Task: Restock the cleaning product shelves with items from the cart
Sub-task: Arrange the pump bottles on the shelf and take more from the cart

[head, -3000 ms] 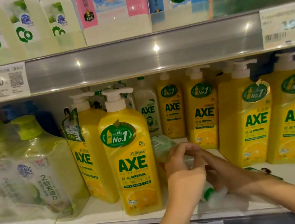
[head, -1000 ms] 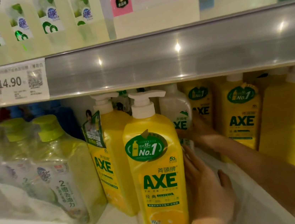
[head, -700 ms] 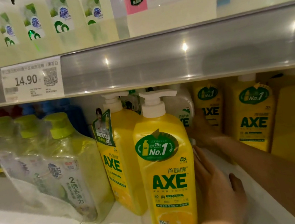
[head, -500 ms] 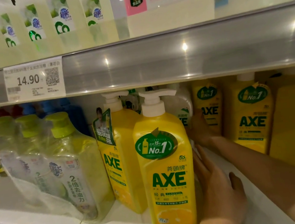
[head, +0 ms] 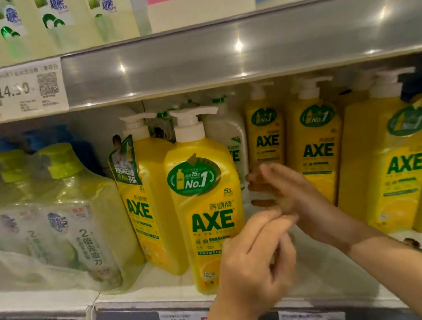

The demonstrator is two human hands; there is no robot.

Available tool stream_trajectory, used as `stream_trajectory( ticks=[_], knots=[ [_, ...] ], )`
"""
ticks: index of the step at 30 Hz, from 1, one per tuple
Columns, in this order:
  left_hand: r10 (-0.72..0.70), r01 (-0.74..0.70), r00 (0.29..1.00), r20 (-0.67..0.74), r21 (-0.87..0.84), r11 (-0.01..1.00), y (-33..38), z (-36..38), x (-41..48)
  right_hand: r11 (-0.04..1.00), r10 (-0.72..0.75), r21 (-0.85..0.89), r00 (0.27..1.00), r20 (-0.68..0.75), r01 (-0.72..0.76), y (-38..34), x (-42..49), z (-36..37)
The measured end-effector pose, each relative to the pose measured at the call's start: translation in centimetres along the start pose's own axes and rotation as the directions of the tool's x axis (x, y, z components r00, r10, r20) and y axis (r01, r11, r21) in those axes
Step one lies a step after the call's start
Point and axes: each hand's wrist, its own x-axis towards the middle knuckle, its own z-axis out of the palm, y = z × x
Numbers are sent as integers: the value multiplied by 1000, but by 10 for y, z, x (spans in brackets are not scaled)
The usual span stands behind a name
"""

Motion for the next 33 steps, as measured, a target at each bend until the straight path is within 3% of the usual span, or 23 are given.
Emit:
stream_trajectory(
  ticks=[3,5,7,9,11,15,22,29,31,33],
  knots=[
    [75,-50,971,-226,113,992,-7,-23,2,990,-97,-91,987,129,109,5,-21,14],
    [-75,133,935,-347,146,980,-16,-31,0,976,-103,-168,971,216,141,12,-27,25],
    [-347,392,851,-395,38,919,-21,-33,-5,974,-69,-194,968,243,118,17,-29,36],
    [-577,568,760,-300,-126,813,-19,-36,-9,979,-53,-180,970,237,98,19,-29,41],
    [-657,643,727,-200,-137,754,-18,-40,-12,982,-49,-166,974,222,88,18,-30,42],
    [-735,724,676,59,-238,647,-23,-45,-11,983,-82,-147,981,178,109,19,-37,31],
    [-719,917,395,572,-200,346,-16,-18,10,971,-98,-214,993,66,110,12,-58,-18],
    [-518,885,370,771,-124,448,-20,23,18,978,-28,-207,996,-84,10,7,-83,-63],
    [-476,862,404,781,-151,484,-22,33,20,945,-45,-326,989,-138,-3,10,-84,-63],
    [-430,841,438,789,-192,505,-25,43,24,847,-160,-530,967,-201,30,13,-85,-60]
  ],
)
